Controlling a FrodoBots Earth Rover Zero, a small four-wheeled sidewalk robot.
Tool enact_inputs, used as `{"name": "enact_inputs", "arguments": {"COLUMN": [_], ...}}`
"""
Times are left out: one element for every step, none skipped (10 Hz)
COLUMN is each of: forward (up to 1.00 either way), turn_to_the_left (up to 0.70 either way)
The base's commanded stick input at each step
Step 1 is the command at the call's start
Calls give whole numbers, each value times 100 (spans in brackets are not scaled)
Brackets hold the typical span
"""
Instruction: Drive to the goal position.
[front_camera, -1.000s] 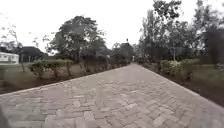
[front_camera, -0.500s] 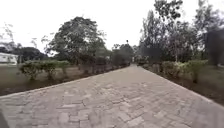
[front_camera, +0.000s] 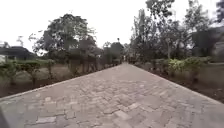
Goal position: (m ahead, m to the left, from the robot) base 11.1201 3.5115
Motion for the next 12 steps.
{"name": "enact_inputs", "arguments": {"forward": [70, 70, 70, 70, 70, 70, 70, 70, 70, 70, 70, 70], "turn_to_the_left": [0, 0, 0, 0, 0, 0, 0, 0, 0, 0, 0, 0]}}
